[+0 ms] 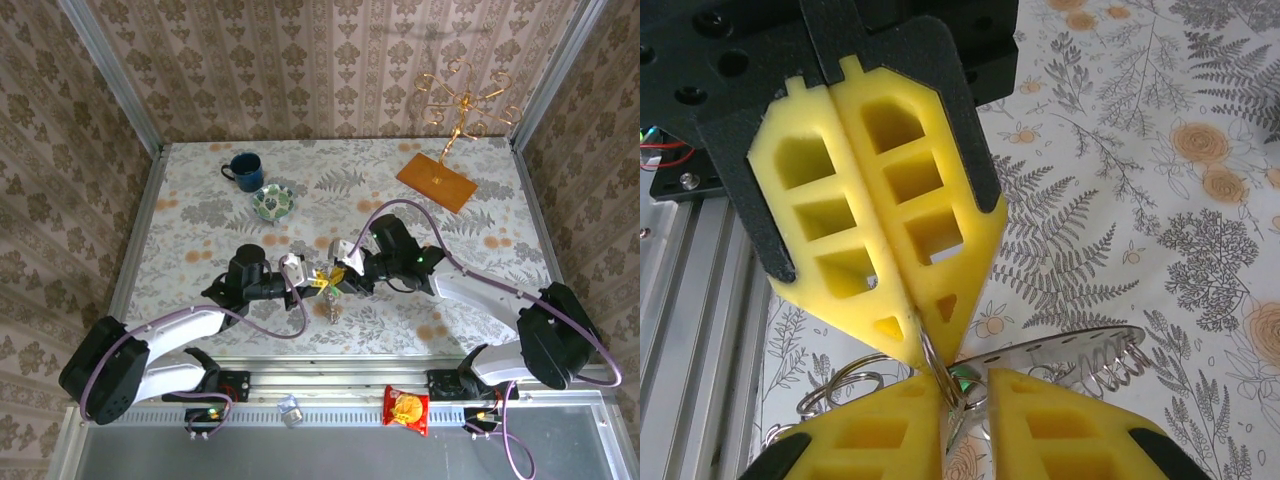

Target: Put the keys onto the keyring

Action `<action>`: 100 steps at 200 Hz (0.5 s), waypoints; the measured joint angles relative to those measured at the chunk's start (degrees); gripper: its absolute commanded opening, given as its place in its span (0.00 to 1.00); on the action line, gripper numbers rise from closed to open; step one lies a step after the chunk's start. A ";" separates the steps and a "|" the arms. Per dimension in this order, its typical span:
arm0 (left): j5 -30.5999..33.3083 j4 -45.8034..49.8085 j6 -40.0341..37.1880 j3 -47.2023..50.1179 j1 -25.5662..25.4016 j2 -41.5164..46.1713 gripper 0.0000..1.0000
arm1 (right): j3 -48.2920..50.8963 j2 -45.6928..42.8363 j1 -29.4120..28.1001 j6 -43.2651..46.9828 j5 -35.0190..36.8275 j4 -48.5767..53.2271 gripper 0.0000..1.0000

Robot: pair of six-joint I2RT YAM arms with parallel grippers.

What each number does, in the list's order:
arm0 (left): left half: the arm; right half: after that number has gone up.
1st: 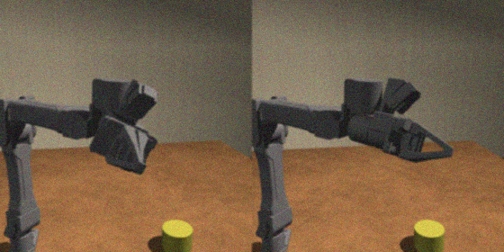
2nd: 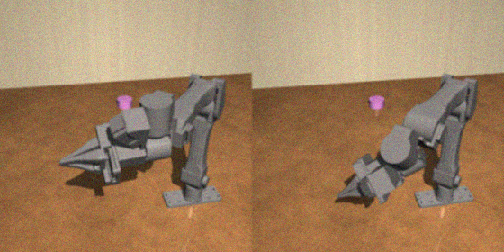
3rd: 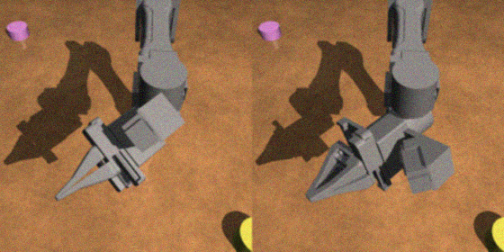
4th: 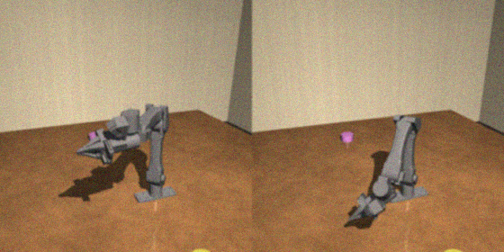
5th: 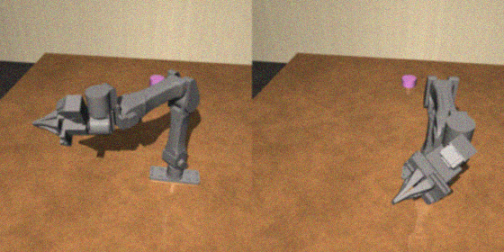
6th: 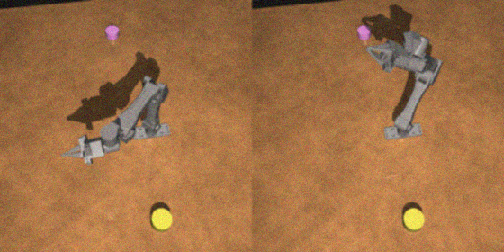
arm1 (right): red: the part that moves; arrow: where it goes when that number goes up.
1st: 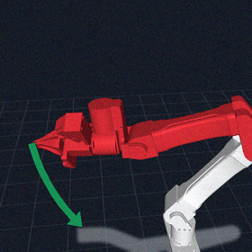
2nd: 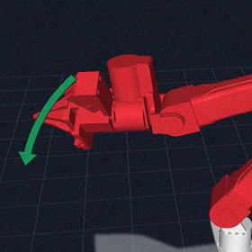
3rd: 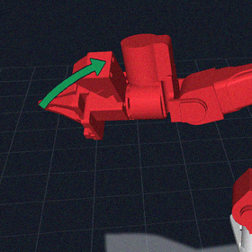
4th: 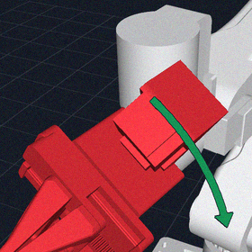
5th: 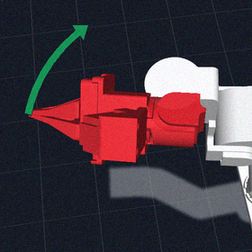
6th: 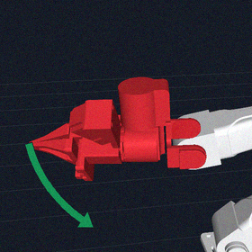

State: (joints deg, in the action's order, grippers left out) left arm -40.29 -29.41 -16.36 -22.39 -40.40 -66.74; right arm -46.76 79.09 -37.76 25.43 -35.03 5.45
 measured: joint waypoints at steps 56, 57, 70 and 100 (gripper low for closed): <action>-0.04 -1.81 0.81 0.31 0.31 -0.15 0.00 | 1.31 -0.94 0.52 -0.72 0.15 -1.53 0.33; -0.07 -1.86 0.83 0.31 0.31 -0.15 0.00 | 1.44 -1.14 0.59 -0.85 0.15 -1.66 0.34; -0.33 -2.91 1.29 0.63 0.31 -0.17 0.00 | 2.62 -2.91 1.11 -1.25 0.22 -2.29 0.34; -0.42 -5.55 2.93 1.90 0.31 -0.17 0.00 | 4.92 -5.88 1.84 -2.03 0.33 -2.49 0.36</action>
State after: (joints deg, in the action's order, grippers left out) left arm -40.71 -34.96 -13.43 -20.49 -40.10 -66.92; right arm -41.85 73.21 -35.92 23.40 -34.70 2.96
